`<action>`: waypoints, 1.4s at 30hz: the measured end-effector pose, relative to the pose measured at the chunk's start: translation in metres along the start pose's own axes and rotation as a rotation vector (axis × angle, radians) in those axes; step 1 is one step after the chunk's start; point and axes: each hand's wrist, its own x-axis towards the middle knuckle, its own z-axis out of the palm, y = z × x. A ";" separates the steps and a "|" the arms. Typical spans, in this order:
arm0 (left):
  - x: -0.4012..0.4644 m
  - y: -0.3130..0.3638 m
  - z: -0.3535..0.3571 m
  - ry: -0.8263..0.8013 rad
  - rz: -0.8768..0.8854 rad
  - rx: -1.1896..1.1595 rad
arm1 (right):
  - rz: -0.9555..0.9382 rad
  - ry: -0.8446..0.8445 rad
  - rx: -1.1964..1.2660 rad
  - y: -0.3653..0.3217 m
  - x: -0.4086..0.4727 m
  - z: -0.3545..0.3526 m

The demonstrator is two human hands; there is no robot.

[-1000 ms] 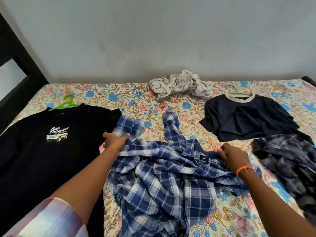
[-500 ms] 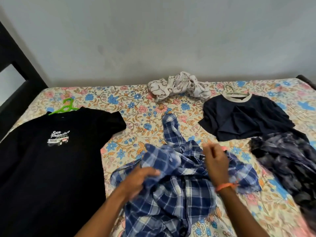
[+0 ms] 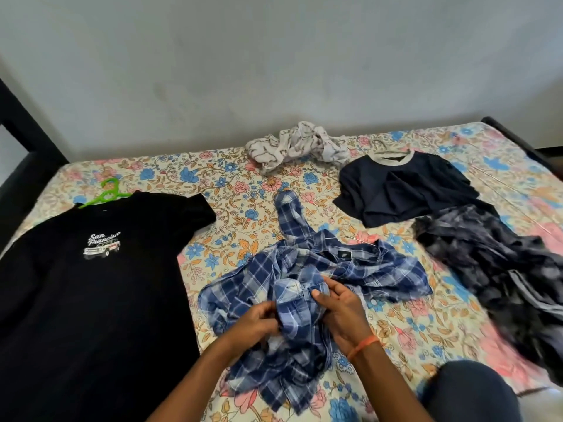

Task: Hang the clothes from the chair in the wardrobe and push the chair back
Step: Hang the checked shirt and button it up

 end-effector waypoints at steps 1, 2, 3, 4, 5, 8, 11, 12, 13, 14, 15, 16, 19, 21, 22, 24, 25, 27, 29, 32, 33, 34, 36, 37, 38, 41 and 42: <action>-0.003 0.002 0.001 0.056 0.032 -0.071 | -0.007 -0.002 -0.010 -0.003 -0.003 0.002; -0.005 0.004 0.002 0.102 0.062 -0.127 | -0.016 -0.010 -0.016 -0.004 -0.005 0.004; -0.007 0.009 0.004 0.144 0.095 -0.150 | -0.021 -0.019 -0.022 -0.006 -0.008 0.006; -0.009 0.015 0.006 0.191 0.124 -0.155 | -0.019 -0.031 -0.021 -0.007 -0.011 0.009; -0.010 0.021 0.009 0.240 0.155 -0.129 | -0.015 -0.039 -0.020 -0.008 -0.013 0.012; -0.007 0.034 0.013 0.325 0.298 0.109 | 0.012 -0.080 0.056 -0.010 -0.021 0.020; -0.009 0.040 0.007 0.280 0.346 0.203 | 0.030 -0.124 0.098 -0.013 -0.026 0.020; -0.009 0.039 0.005 0.257 0.353 0.193 | 0.026 -0.129 0.074 -0.015 -0.028 0.019; -0.011 0.039 0.002 0.242 0.369 0.202 | 0.019 -0.125 0.037 -0.016 -0.030 0.017; -0.012 0.039 0.001 0.237 0.393 0.233 | 0.008 -0.118 -0.004 -0.016 -0.032 0.016; -0.015 0.040 0.000 0.238 0.411 0.277 | -0.006 -0.111 -0.042 -0.016 -0.035 0.016; -0.016 0.039 0.000 0.241 0.430 0.335 | -0.026 -0.100 -0.078 -0.016 -0.037 0.017; -0.021 0.040 0.002 0.311 0.538 0.559 | -0.127 -0.017 -0.183 -0.014 -0.040 0.021; -0.024 0.042 0.003 0.397 0.644 0.674 | -0.169 0.006 -0.237 -0.015 -0.044 0.027; -0.027 0.043 0.003 0.442 0.695 0.717 | -0.180 0.003 -0.259 -0.016 -0.046 0.030; -0.035 0.046 0.006 0.486 0.798 0.772 | -0.199 -0.015 -0.301 -0.016 -0.052 0.036; -0.038 0.048 0.007 0.492 0.839 0.789 | -0.203 -0.030 -0.312 -0.016 -0.055 0.039; -0.043 0.050 0.010 0.497 0.859 0.791 | -0.176 -0.058 -0.273 -0.016 -0.059 0.042; -0.046 0.052 0.010 0.507 0.845 0.771 | -0.122 -0.075 -0.201 -0.017 -0.062 0.046; -0.046 0.053 0.008 0.481 0.812 0.749 | -0.049 -0.074 -0.116 -0.018 -0.066 0.052; -0.047 0.053 0.007 0.447 0.795 0.748 | -0.034 -0.064 -0.092 -0.018 -0.067 0.052; -0.048 0.055 0.006 0.414 0.785 0.756 | -0.025 -0.052 -0.079 -0.018 -0.069 0.053; -0.050 0.057 0.002 0.354 0.801 0.805 | -0.023 -0.022 -0.080 -0.020 -0.072 0.055; -0.051 0.059 0.001 0.327 0.823 0.834 | -0.026 -0.008 -0.086 -0.020 -0.073 0.056; -0.052 0.061 0.000 0.307 0.847 0.866 | -0.029 0.006 -0.088 -0.020 -0.075 0.057; -0.053 0.061 0.002 0.321 0.916 1.043 | -0.038 0.047 -0.080 -0.020 -0.077 0.059; -0.052 0.059 0.003 0.377 0.943 1.115 | -0.040 0.060 -0.079 -0.020 -0.077 0.059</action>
